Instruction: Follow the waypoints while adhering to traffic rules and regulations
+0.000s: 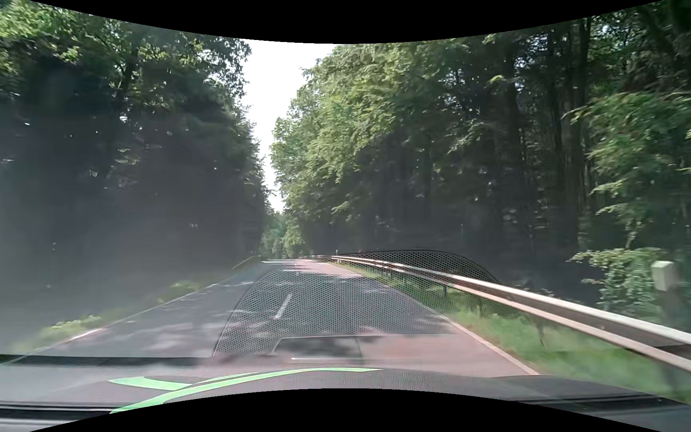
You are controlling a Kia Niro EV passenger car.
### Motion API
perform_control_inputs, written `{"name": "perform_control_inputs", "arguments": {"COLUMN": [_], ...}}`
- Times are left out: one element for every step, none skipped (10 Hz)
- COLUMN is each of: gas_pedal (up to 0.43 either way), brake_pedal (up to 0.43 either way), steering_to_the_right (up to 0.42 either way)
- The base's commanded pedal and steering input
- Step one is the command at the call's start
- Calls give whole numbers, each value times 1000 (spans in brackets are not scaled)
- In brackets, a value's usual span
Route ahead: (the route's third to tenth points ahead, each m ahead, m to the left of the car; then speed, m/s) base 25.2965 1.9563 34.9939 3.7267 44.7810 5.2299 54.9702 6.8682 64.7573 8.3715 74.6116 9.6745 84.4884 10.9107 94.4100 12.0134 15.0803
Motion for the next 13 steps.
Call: {"name": "perform_control_inputs", "arguments": {"gas_pedal": [150,150,150,150,150,150,150,150,150,150,150,150,150], "brake_pedal": [0,0,0,0,0,0,0,0,0,0,0,0,0], "steering_to_the_right": [-31,-31,-31,-31,-31,-30,-29,-29,-25,-18,-16,-16,-16]}}
